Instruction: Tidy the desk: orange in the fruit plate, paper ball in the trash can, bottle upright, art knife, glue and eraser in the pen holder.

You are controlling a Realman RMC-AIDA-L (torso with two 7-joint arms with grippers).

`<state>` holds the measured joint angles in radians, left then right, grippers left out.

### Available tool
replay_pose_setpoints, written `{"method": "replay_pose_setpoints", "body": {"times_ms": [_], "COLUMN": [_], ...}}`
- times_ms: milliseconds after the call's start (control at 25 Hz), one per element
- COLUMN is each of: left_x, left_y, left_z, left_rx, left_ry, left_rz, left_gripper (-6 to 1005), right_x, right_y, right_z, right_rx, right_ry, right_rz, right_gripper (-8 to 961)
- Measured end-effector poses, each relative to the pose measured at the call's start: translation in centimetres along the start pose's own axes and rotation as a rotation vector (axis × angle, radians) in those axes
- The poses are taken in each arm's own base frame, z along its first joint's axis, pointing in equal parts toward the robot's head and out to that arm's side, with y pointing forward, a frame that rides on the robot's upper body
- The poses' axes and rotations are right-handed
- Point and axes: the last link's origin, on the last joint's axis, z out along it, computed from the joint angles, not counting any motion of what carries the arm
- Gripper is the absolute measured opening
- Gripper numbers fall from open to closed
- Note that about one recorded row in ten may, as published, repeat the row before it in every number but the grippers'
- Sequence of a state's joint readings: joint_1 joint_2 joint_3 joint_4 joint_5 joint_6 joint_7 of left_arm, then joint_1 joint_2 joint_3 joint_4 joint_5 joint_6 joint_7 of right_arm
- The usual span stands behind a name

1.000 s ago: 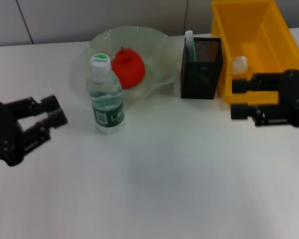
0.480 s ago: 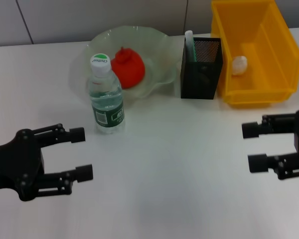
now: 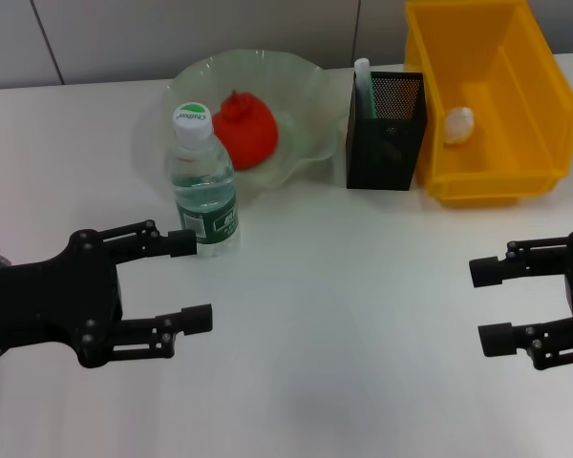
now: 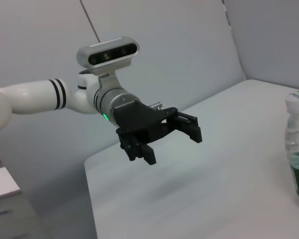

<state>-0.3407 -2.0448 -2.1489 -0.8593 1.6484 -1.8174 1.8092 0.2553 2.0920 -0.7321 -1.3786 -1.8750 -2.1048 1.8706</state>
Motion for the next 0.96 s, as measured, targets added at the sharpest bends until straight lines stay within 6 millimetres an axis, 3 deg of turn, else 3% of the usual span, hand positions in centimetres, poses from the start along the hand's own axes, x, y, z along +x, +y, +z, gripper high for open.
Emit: {"method": "replay_pose_setpoints", "body": {"times_ms": [960], "left_x": [-0.24], "left_y": [-0.02], "left_z": [0.33], "left_rx": [-0.009], "left_ry": [0.018], "left_rz": [-0.058], "left_gripper": [800], "right_x": [-0.93], "right_y": [-0.80], "right_z": [0.51], "right_rx": [0.004], "right_ry": [0.057], "right_rz": [-0.069], "right_gripper": [773]}}
